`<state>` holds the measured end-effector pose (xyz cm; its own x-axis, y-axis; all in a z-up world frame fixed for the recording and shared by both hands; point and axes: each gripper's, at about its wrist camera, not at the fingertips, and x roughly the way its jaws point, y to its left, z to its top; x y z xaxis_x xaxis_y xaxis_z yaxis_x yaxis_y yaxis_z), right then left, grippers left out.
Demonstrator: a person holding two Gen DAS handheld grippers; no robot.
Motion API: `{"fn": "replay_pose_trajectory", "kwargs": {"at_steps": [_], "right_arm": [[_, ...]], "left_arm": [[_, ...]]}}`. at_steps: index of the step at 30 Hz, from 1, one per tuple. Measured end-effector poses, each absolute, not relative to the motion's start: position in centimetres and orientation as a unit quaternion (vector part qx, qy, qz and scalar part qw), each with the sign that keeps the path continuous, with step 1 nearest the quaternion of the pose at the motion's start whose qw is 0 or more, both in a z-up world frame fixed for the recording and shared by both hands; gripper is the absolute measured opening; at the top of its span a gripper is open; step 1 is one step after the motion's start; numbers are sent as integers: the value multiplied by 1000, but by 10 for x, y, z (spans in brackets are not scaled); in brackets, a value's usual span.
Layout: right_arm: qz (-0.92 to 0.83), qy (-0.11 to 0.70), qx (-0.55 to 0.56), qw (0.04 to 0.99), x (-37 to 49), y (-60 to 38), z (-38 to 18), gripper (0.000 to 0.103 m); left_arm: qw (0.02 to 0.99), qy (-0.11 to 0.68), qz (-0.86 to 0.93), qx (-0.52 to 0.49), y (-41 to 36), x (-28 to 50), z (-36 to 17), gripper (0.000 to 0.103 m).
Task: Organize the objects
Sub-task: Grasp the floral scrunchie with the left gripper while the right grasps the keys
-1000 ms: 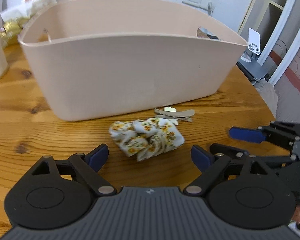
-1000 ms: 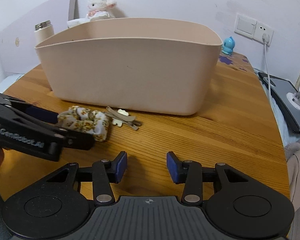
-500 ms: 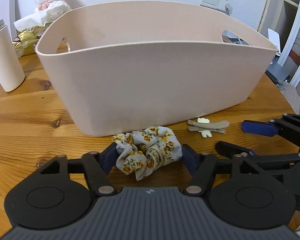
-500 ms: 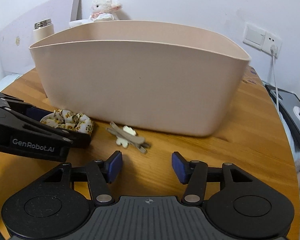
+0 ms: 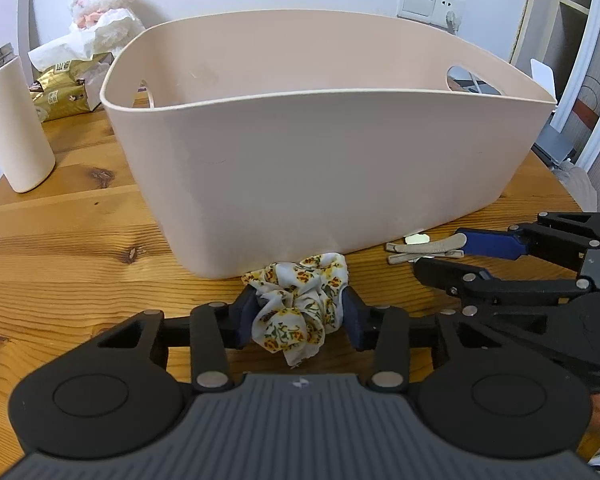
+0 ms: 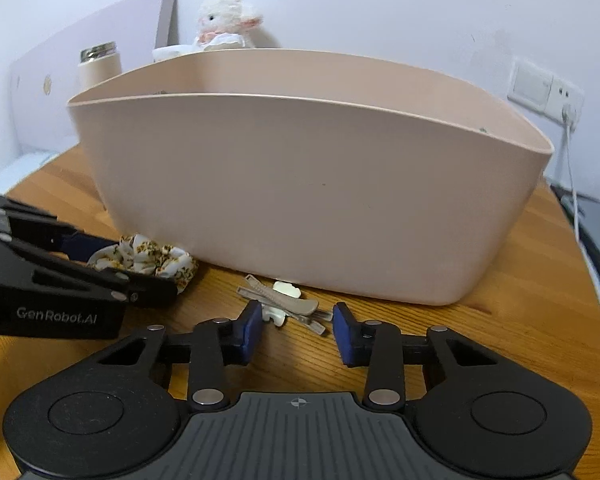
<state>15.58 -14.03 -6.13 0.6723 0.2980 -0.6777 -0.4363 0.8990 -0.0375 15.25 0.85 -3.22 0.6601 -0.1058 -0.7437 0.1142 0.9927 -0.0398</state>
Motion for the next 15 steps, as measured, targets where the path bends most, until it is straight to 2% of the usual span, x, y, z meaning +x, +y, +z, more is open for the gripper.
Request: {"fn": "replay_pose_trajectory", "kwargs": {"at_steps": [3, 9, 10, 12, 15], "right_arm": [[209, 361, -89, 905, 154, -141, -60, 26], [220, 365, -111, 898, 138, -138, -58, 27], [221, 365, -113, 897, 138, -137, -58, 37], [220, 360, -122, 898, 137, -135, -58, 40], [222, 358, -125, 898, 143, -132, -59, 50]], "left_arm": [[911, 408, -61, 3, 10, 151, -32, 42], [910, 410, -64, 0, 13, 147, -32, 42], [910, 409, -65, 0, 15, 145, -32, 42], [910, 409, -66, 0, 16, 143, -32, 42], [910, 408, -68, -2, 17, 143, -32, 42]]}}
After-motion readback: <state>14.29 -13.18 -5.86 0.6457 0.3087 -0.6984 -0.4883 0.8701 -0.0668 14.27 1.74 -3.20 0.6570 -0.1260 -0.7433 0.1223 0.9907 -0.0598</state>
